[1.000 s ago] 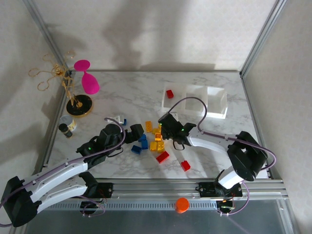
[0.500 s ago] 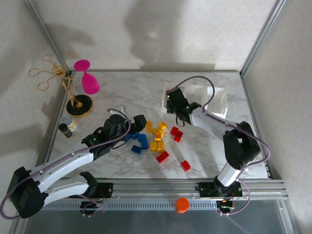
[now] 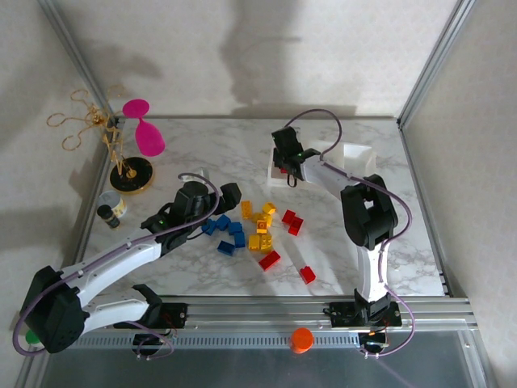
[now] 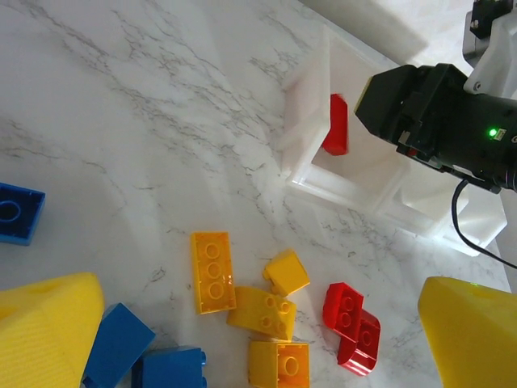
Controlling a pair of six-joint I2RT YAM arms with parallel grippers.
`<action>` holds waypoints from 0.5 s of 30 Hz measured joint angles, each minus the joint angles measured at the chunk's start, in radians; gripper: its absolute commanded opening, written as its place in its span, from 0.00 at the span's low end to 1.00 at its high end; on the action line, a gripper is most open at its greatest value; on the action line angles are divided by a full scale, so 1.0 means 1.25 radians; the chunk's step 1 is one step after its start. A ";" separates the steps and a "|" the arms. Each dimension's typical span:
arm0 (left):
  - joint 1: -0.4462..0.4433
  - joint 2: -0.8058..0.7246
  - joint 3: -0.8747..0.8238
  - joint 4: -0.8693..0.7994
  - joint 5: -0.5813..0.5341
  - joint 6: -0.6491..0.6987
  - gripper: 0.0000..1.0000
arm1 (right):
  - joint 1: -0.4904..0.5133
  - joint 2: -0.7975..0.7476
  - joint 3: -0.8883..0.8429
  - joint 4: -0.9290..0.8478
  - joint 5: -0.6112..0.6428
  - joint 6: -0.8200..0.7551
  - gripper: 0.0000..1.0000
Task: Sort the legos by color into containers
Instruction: Place the lego in the container.
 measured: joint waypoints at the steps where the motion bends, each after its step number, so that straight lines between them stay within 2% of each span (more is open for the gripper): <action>1: 0.000 0.000 0.001 0.000 0.000 0.000 1.00 | 0.000 -0.013 -0.010 0.003 -0.009 -0.001 0.46; 11: -0.008 -0.078 -0.003 -0.001 0.030 0.000 1.00 | 0.029 -0.276 -0.212 0.009 -0.063 0.017 0.57; 15: -0.023 -0.117 -0.030 -0.003 0.044 -0.004 1.00 | 0.044 -0.345 -0.309 0.002 -0.077 0.046 0.62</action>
